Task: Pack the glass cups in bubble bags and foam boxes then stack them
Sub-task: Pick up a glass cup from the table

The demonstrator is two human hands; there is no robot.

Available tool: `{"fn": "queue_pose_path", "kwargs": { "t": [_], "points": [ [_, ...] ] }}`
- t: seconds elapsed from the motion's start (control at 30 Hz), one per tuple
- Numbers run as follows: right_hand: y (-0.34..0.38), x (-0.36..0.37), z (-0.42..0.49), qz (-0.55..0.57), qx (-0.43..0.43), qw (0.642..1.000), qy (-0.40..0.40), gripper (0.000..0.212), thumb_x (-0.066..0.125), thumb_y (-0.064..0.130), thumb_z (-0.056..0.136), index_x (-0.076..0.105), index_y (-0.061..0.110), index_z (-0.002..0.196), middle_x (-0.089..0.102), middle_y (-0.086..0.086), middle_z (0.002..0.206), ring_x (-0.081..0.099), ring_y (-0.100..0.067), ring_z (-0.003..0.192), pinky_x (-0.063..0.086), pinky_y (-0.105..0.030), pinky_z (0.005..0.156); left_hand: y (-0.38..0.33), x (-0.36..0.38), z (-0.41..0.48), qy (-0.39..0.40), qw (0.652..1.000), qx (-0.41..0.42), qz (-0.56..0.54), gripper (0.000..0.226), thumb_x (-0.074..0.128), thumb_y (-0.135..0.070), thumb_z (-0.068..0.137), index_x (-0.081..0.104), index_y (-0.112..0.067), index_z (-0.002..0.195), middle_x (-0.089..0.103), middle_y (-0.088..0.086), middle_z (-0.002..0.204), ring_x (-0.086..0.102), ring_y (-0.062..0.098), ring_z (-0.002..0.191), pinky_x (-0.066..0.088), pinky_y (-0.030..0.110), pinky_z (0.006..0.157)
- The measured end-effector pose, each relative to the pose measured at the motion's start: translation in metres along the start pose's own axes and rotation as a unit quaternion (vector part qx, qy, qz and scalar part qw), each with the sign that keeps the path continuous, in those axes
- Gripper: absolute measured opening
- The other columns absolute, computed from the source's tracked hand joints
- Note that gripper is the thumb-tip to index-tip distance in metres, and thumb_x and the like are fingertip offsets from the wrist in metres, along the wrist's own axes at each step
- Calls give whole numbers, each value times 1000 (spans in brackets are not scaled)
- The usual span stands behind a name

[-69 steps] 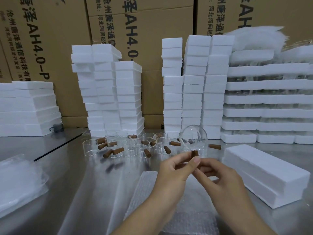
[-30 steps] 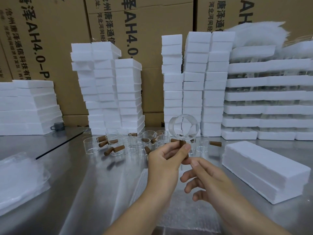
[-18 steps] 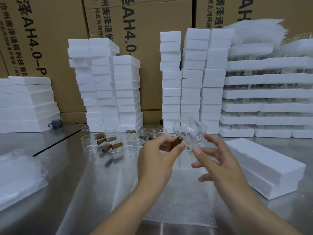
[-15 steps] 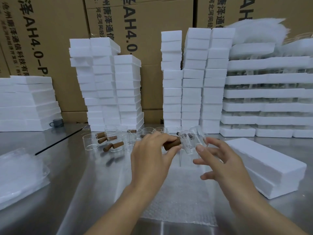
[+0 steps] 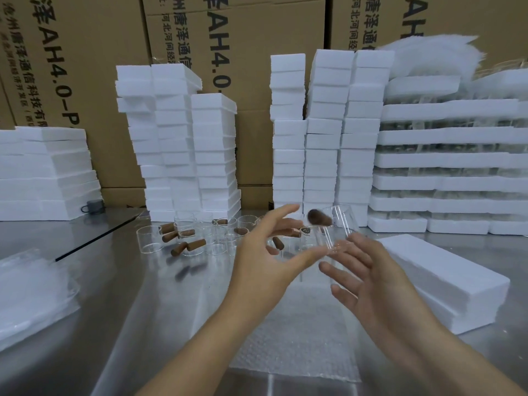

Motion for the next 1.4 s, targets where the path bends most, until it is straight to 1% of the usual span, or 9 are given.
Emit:
{"fn": "queue_pose_path", "kwargs": {
  "t": [0.1, 0.27, 0.4, 0.57, 0.73, 0.93, 1.07, 1.2, 1.4],
  "points": [
    [-1, 6, -2, 42, 63, 996, 49, 46, 67, 56, 84, 68, 16, 106, 75, -8, 126, 76, -16, 91, 54, -30, 71, -3, 5, -2, 27, 1000, 12, 6, 67, 92, -49, 80, 62, -52, 140, 67, -32, 132, 60, -7, 128, 50, 32, 96],
    [-8, 14, -4, 6, 81, 994, 71, 64, 56, 58, 89, 67, 7, 128, 76, -8, 124, 75, -23, 111, 49, -39, 84, -3, 1, -2, 2, 999, 20, 25, 64, 93, -48, 78, 67, -53, 136, 69, -32, 127, 61, -6, 125, 51, 30, 95],
    [-8, 12, -5, -48, 39, 997, 49, 57, 70, 52, 88, 61, 18, 134, 78, -4, 120, 75, -23, 111, 54, -40, 82, -5, -2, -3, -29, 994, 49, 93, 61, 92, -48, 80, 67, -49, 135, 64, -28, 125, 60, -1, 124, 50, 18, 92],
    [-14, 14, -10, -96, 12, 995, 39, 56, 90, 50, 75, 70, 24, 121, 79, -4, 115, 77, -19, 104, 58, -33, 74, -12, 7, -11, -16, 980, 121, 160, 61, 86, -34, 85, 63, -48, 140, 54, -21, 127, 58, 10, 126, 52, 26, 97],
    [-7, 17, -11, 15, 58, 994, 96, 66, 76, 56, 76, 70, 13, 126, 76, -15, 119, 74, -20, 97, 59, -32, 67, -15, 8, -10, -13, 987, 119, 112, 67, 88, -32, 85, 56, -46, 142, 56, -26, 135, 54, 3, 134, 45, 13, 100],
    [-5, 18, -11, 44, 78, 987, 134, 60, 64, 57, 83, 69, 6, 116, 72, -16, 115, 71, -24, 94, 54, -35, 65, -15, 5, -9, -14, 987, 119, 103, 63, 92, -30, 84, 64, -40, 139, 61, -26, 133, 57, 2, 132, 49, 19, 101],
    [-12, 15, -5, -36, 75, 994, 71, 56, 55, 60, 94, 69, 9, 114, 74, -11, 102, 73, -26, 86, 55, -35, 60, -12, 4, -8, -18, 981, 130, 142, 64, 90, -38, 86, 63, -39, 143, 56, -23, 131, 56, 5, 129, 49, 21, 102],
    [-16, 7, 0, -218, -6, 976, -23, 30, 59, 55, 99, 73, 31, 111, 79, 3, 99, 77, -17, 83, 63, -36, 64, -6, 2, -7, 11, 957, 148, 249, 69, 86, -36, 87, 57, -41, 149, 48, -17, 127, 50, 8, 127, 52, 32, 100],
    [-28, 7, -3, -298, -71, 952, 9, 65, 68, 80, 64, 64, 42, 116, 72, 21, 103, 74, -4, 95, 59, -26, 67, -7, 11, -12, 54, 922, 217, 317, 73, 73, -49, 87, 55, -33, 155, 46, -14, 127, 46, 6, 118, 49, 28, 96]
  ]
}}
Point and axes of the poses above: each hand's wrist, its own z-axis towards the middle knuckle, its own x-axis out of the palm, y = z × x, the point moved 3 cm from there along z, towards the middle knuckle
